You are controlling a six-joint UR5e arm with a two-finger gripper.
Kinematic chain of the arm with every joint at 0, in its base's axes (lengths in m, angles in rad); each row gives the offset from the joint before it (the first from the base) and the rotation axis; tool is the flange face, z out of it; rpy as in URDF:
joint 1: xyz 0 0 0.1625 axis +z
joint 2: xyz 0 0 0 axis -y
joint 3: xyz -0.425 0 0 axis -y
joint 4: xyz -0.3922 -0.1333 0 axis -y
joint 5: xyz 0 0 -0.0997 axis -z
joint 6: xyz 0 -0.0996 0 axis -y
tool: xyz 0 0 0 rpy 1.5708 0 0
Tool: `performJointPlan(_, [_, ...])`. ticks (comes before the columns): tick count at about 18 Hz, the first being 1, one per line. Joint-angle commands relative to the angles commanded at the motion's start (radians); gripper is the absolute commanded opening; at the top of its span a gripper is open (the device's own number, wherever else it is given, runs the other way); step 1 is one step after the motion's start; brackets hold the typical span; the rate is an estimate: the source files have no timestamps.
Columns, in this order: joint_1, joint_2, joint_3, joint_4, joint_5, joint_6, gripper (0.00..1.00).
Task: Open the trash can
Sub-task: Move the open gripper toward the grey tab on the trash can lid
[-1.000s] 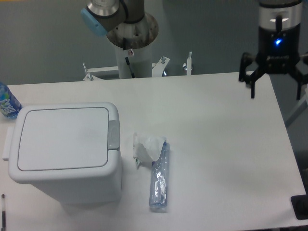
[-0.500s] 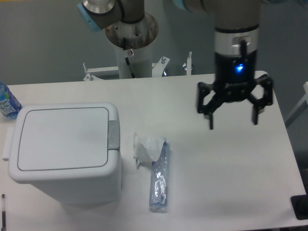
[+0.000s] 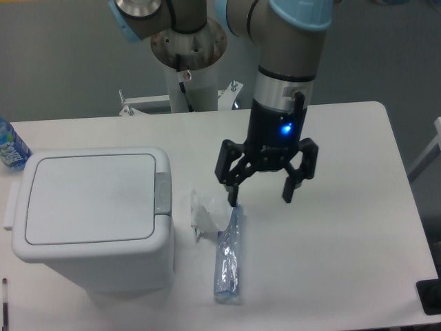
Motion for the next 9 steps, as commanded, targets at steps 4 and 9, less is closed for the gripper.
performJointPlan(4, [0.0,0.034,-0.044,0.002,-0.049,-0.008,1.0])
performJointPlan(9, [-0.021,0.041,-0.06,0.005,-0.046,-0.035,1.0])
